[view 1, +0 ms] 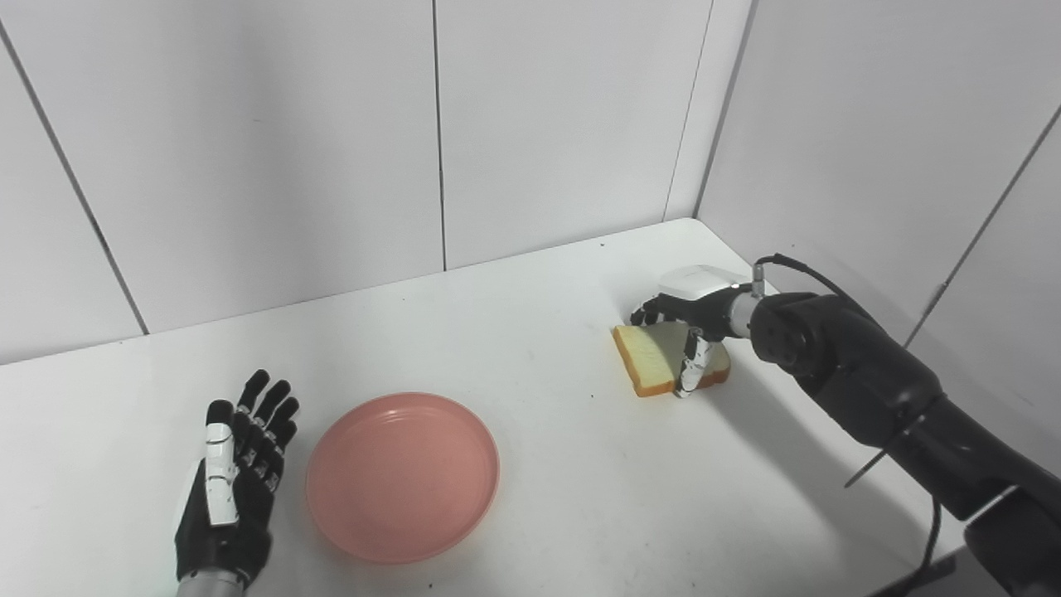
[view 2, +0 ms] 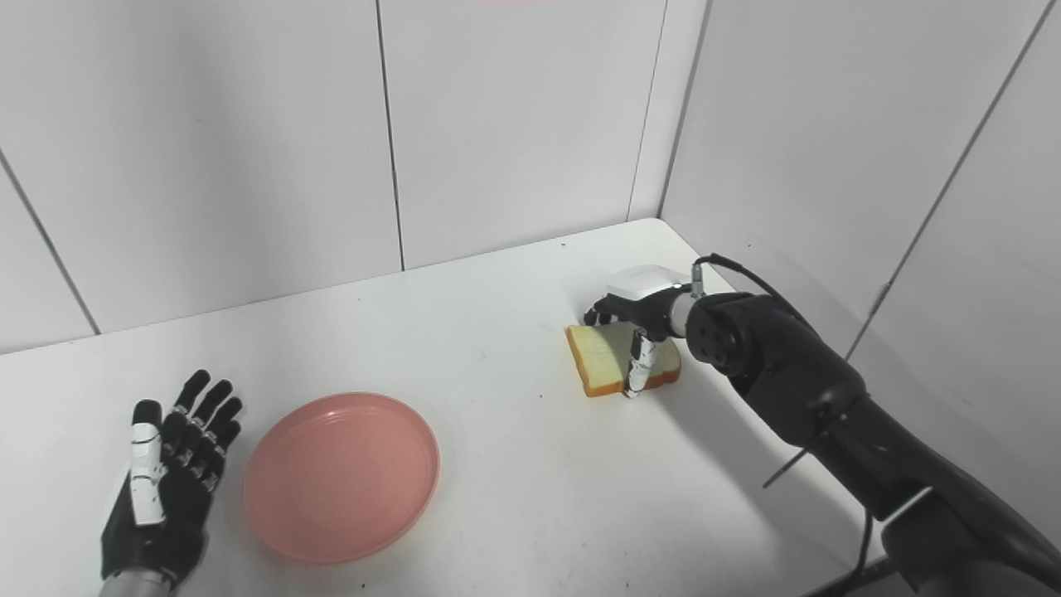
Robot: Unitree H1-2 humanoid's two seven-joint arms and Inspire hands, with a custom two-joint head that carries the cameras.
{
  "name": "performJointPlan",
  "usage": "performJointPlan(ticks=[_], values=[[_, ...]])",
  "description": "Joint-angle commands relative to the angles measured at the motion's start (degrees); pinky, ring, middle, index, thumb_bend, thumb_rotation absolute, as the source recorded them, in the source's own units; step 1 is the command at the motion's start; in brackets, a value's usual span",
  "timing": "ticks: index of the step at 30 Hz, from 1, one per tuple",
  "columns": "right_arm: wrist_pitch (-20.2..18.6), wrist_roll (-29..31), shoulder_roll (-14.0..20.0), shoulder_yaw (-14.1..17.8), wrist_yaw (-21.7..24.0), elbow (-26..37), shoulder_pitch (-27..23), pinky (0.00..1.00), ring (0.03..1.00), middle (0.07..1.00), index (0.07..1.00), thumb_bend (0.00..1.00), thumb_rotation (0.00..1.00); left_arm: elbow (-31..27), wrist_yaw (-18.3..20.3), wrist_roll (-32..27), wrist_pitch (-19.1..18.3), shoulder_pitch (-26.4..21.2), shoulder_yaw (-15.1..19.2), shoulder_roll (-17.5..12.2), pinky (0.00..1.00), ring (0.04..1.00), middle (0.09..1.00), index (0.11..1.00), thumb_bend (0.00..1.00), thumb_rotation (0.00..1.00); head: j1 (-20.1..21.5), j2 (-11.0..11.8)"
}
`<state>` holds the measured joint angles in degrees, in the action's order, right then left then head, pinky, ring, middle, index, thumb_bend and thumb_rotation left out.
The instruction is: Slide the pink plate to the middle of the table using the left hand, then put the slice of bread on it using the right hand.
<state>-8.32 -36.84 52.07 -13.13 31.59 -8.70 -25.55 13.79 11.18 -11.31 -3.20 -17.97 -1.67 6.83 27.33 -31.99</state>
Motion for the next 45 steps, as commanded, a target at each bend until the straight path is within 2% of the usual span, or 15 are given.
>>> performJointPlan(ticks=[1, 4, 7, 8, 9, 10, 16, 20, 25, 30, 35, 38, 42, 45], values=[[1.64, 0.48, 0.75, 0.97, -1.14, 1.04, -0.70, 0.61, 0.673, 0.727, 0.746, 0.80, 0.03, -0.90, -0.36, -0.37, -0.65, -0.09, -0.05, 0.30, 0.99, 0.945, 0.929, 0.925, 0.69, 1.00, -0.04, -0.02], [3.49, 0.89, 0.63, 1.30, -3.15, 0.24, -0.58, 0.53, 0.582, 0.642, 0.673, 0.77, 0.01, -1.09, -0.59, -0.53, -0.97, -0.02, 0.07, 0.53, 0.99, 0.943, 0.929, 0.920, 0.69, 1.00, -0.09, -0.02], [4.10, 1.01, 0.33, 1.89, -4.85, -0.22, -0.43, 0.50, 0.551, 0.613, 0.643, 0.75, 0.00, -1.04, -0.43, -0.72, -1.05, -0.03, 0.09, 0.53, 0.99, 0.944, 0.930, 0.920, 0.69, 1.00, -0.11, -0.02], [3.95, 0.94, 0.21, 2.06, -5.29, -0.12, -0.31, 0.46, 0.507, 0.536, 0.585, 0.64, 0.00, -1.00, -0.35, -0.70, -0.96, -0.03, 0.06, 0.50, 0.99, 0.946, 0.931, 0.921, 0.69, 1.00, -0.11, -0.02], [4.29, 0.85, 0.08, 2.27, -6.16, -0.22, -0.16, 0.43, 0.480, 0.489, 0.550, 0.57, 0.00, -1.00, -0.38, -0.65, -0.93, -0.02, 0.03, 0.53, 0.99, 0.948, 0.932, 0.922, 0.69, 1.00, -0.14, 0.01], [4.69, 0.68, -0.01, 2.40, -6.99, -0.27, -0.01, 0.38, 0.440, 0.463, 0.534, 0.55, 0.00, -1.01, -0.43, -0.59, -0.92, 0.00, 0.02, 0.55, 0.98, 0.946, 0.932, 0.923, 0.69, 1.00, -0.14, 0.01], [5.19, 1.06, -0.18, 2.95, -8.98, -0.01, 0.35, 0.32, 0.390, 0.443, 0.514, 0.53, 0.00, -1.47, -0.56, -0.66, -1.37, 0.06, -0.01, 0.71, 0.98, 0.944, 0.930, 0.919, 0.69, 1.00, -0.19, -0.07], [4.82, 1.81, -0.03, 3.50, -8.61, 0.64, 0.07, 0.29, 0.366, 0.438, 0.512, 0.53, 0.00, -0.98, -0.61, -0.60, -1.15, -0.07, 0.09, 0.73, 0.98, 0.943, 0.929, 0.916, 0.69, 1.00, -0.25, -0.06], [5.07, 3.37, 0.60, 4.57, -7.91, 1.56, -1.22, 0.34, 0.416, 0.454, 0.512, 0.53, 0.00, -0.83, -0.43, -0.31, -0.93, -0.21, -0.22, 0.75, 0.98, 0.944, 0.927, 0.916, 0.70, 1.00, -0.58, 0.12], [3.43, 7.05, 0.74, 6.87, -5.51, 3.42, -2.47, 0.37, 0.434, 0.453, 0.515, 0.53, 0.00, -0.44, -0.47, -0.17, -0.53, -0.22, -0.31, 0.81, 0.97, 0.947, 0.926, 0.917, 0.69, 1.00, -0.62, 0.19], [2.78, 8.10, 0.71, 8.36, -4.05, 6.26, -3.67, 0.40, 0.456, 0.446, 0.524, 0.53, 0.00, -0.13, -0.61, -0.11, -0.28, -0.31, -0.33, 0.97, 0.97, 0.947, 0.928, 0.919, 0.69, 1.00, -0.90, 0.22], [1.14, 8.05, 0.60, 8.98, -2.53, 8.40, -4.24, 0.37, 0.441, 0.442, 0.526, 0.53, 0.00, 0.04, -0.64, 0.02, -0.17, -0.34, -0.40, 0.94, 0.97, 0.948, 0.927, 0.918, 0.70, 1.00, -1.04, 0.21], [0.78, 9.42, 0.19, 9.62, -1.00, 10.03, -5.16, 0.35, 0.421, 0.436, 0.527, 0.52, 0.00, 0.43, -0.72, 0.12, 0.30, -0.38, -0.44, 1.01, 0.97, 0.943, 0.924, 0.914, 0.70, 1.00, -1.46, 0.14], [-0.15, 9.70, -0.18, 9.33, 0.09, 11.22, -6.14, 0.40, 0.467, 0.457, 0.521, 0.53, 0.00, 0.60, -0.81, 0.14, 0.49, -0.34, -0.50, 1.16, 0.95, 0.931, 0.920, 0.911, 0.69, 1.00, -2.05, 0.03]])
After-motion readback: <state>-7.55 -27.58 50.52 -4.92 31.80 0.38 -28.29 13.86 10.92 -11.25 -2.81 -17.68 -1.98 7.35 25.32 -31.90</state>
